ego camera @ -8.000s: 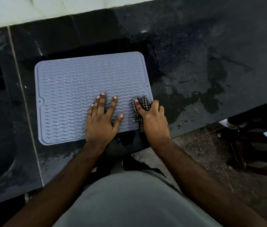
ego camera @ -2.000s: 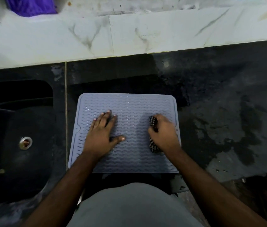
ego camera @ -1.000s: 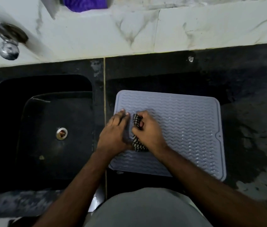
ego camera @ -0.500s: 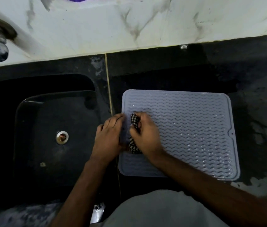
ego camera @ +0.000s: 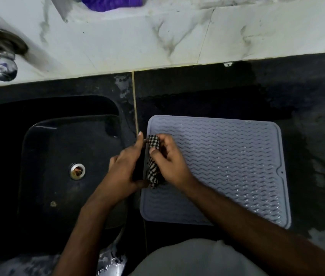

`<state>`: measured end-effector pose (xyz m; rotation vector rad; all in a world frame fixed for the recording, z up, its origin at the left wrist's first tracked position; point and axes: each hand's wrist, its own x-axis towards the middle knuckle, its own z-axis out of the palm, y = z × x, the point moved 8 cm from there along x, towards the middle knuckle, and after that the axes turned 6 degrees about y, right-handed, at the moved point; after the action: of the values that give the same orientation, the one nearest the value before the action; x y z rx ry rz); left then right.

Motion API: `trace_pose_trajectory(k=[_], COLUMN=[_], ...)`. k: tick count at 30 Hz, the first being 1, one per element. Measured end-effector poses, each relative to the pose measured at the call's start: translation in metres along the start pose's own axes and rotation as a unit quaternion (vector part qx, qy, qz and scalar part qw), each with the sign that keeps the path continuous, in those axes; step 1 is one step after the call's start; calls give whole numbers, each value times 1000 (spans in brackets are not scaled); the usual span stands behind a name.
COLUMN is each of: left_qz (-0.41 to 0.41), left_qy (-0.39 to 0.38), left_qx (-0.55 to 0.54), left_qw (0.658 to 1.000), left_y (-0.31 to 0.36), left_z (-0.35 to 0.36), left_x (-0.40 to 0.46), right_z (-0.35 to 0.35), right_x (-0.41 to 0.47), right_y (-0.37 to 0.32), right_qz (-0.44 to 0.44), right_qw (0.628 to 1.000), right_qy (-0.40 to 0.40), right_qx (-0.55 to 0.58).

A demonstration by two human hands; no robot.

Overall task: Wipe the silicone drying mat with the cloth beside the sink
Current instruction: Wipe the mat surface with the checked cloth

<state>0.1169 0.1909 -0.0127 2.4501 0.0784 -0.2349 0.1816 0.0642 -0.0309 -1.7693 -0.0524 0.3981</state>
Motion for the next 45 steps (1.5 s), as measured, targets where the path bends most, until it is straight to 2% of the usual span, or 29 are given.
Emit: trace_pose_trajectory(k=[7,14,17,20,22,24,29,34,37,39,41,42,45], left_qz=[45,71,69,58,43,31,27,34,38,18,-16,-28,-40], left_qy=[-11,-9,-43,-78,-90,-91,-74,-55,-55,0,89,108,65], left_qx=[73,101,110,142,160,170,183,195,151,118,143,165,178], left_qw=[996,992,991,985,982,981,980,979,986,993,986,980,981], left_y=[50,108,121,127,126,124,117,115,112,102,80,70,44], left_z=[20,60,89,112,120,122,124,123,117,88,49,37,41], left_x=[29,52,59,62,63,65,69,69,67,58,46,41,32], right_z=[-77,-225,-287,-312,-312,-307,-267,-186,-146,-133,-131,-132,-111], right_x=[4,-9,-8,7,19,28,46,59,67,71,73,73,73], right_y=[-5,14,16,15,18,24,28,13,4,1,0,-1,-5], right_qz=[40,84,68,48,37,34,3,-47,-57,-57,-55,-58,-70], right_qw=[993,961,948,949,936,918,909,927,929,930,928,925,924], right_qy=[104,249,312,287,255,256,252,149,107,97,101,108,96], right_qx=[35,89,15,-123,-240,-300,-332,-340,-349,-349,-355,-360,-364])
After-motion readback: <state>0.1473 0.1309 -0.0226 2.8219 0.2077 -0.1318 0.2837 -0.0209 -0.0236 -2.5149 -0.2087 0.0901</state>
